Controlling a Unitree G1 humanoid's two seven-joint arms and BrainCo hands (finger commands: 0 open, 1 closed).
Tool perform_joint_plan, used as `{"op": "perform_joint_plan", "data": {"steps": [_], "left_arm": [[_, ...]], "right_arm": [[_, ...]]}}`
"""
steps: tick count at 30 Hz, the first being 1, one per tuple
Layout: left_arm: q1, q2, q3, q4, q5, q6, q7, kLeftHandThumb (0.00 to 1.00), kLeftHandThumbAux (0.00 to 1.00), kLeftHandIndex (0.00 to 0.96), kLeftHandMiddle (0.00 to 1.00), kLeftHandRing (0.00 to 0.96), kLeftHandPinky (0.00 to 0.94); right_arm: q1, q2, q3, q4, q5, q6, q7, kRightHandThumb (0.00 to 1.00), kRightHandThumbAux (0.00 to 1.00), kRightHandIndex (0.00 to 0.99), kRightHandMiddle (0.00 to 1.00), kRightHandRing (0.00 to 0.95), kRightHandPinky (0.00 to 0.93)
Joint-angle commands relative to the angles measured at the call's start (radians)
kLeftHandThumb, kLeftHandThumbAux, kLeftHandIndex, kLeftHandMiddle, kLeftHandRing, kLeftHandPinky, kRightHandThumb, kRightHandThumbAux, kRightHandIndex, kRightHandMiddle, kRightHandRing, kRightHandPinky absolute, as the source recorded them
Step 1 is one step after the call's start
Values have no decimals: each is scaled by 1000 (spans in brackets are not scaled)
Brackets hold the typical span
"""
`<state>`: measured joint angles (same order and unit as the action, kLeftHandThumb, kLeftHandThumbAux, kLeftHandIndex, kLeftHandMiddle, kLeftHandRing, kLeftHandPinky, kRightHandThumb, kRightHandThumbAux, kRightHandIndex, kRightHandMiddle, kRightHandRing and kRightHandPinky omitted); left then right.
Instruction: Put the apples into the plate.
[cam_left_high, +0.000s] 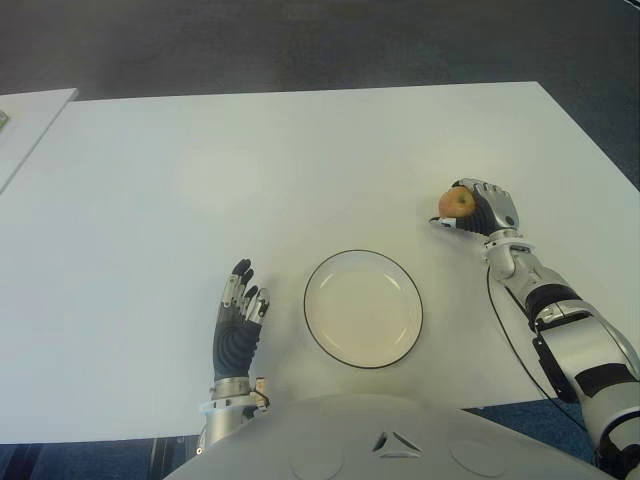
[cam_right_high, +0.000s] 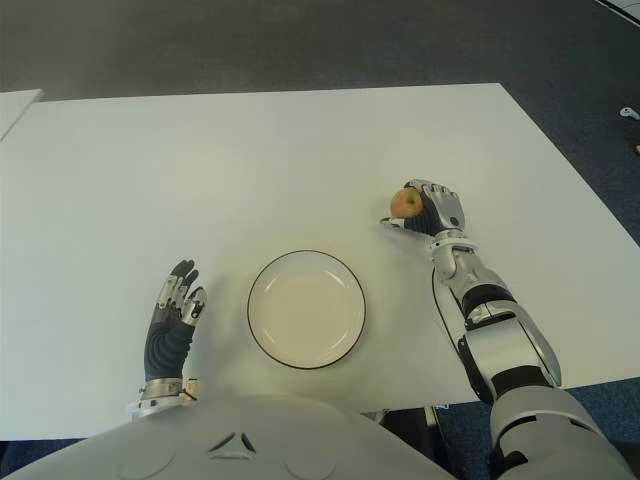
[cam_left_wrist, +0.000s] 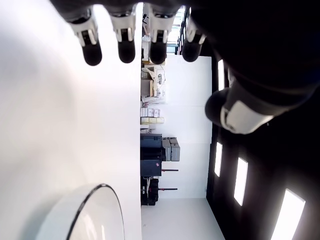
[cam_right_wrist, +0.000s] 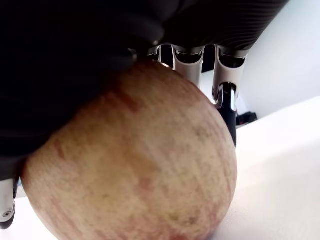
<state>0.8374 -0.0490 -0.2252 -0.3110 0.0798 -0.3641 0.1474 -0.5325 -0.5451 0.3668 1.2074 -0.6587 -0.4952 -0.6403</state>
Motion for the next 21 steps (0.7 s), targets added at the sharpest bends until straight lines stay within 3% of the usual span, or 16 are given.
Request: {"op": "perform_joint_plan", "data": {"steps": [1, 13, 21], "left_arm": [[-1, -5, -15, -6, 5, 10, -5, 152, 562, 76, 66, 70, 118], [-10, 0, -12, -15, 4, 25, -8, 151, 557, 85, 69, 76, 117], [-16, 2, -14, -20, -3, 45, -12, 147, 545, 75, 62, 64, 97]], "right_arm": [[39, 13, 4, 11, 11, -11, 8, 704, 698, 816, 868, 860, 858], [49, 6, -36, -25, 68, -61, 29, 872, 673, 853, 879, 868, 867], [24, -23, -64, -81, 96, -59, 100, 933, 641, 862, 878, 865, 859]]}}
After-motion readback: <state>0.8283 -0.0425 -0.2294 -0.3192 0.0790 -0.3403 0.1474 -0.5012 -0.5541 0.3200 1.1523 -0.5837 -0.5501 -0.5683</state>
